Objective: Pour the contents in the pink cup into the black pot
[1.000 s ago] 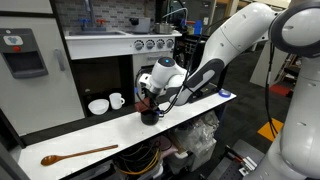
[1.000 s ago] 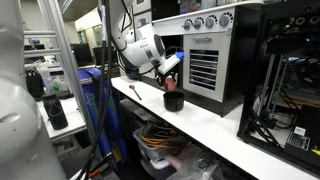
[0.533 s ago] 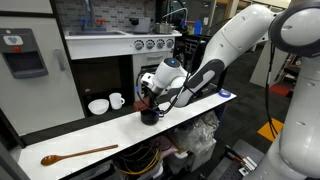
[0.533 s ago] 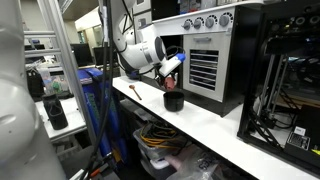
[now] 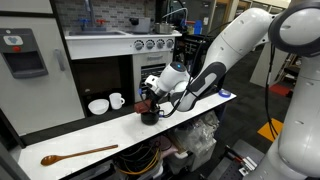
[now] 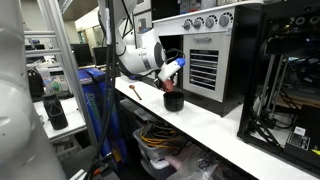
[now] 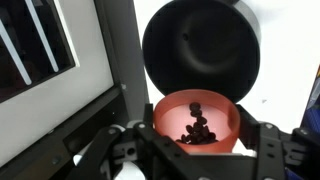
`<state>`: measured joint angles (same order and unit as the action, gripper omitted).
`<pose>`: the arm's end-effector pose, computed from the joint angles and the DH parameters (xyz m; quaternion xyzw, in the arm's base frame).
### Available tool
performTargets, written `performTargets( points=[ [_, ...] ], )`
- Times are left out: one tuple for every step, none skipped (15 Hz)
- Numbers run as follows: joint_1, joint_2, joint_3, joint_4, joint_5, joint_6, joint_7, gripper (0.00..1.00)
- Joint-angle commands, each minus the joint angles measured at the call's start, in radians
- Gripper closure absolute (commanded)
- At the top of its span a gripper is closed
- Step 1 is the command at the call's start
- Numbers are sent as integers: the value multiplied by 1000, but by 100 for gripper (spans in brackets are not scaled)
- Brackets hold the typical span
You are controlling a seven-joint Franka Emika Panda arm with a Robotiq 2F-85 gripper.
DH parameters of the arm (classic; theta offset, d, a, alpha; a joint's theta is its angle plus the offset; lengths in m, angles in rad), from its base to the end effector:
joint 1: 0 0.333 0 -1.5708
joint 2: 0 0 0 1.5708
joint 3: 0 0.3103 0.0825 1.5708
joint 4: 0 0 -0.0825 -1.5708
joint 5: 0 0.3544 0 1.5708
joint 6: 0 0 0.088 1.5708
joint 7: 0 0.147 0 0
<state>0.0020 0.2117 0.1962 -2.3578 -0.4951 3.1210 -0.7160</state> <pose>0.5322 0.1477 0.2850 0.7382 0.6157 0.2477 0.1209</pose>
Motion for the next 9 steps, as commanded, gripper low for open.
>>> performTargets(
  points=[
    [-49, -12, 36, -38, 22, 51, -35, 49],
    [-59, -11, 43, -41, 22, 61, -37, 49],
    [-66, -11, 46, -44, 20, 66, -36, 49],
    [-75, -11, 51, -46, 19, 70, -37, 49],
    [-85, -12, 57, -48, 18, 76, -37, 49],
    [-96, -13, 63, -52, 17, 83, -37, 49],
    [-107, -13, 70, -54, 16, 89, -36, 49],
    [-120, -12, 78, -59, 14, 99, -37, 49],
    [-136, -13, 89, -66, 13, 108, -39, 49]
  ],
)
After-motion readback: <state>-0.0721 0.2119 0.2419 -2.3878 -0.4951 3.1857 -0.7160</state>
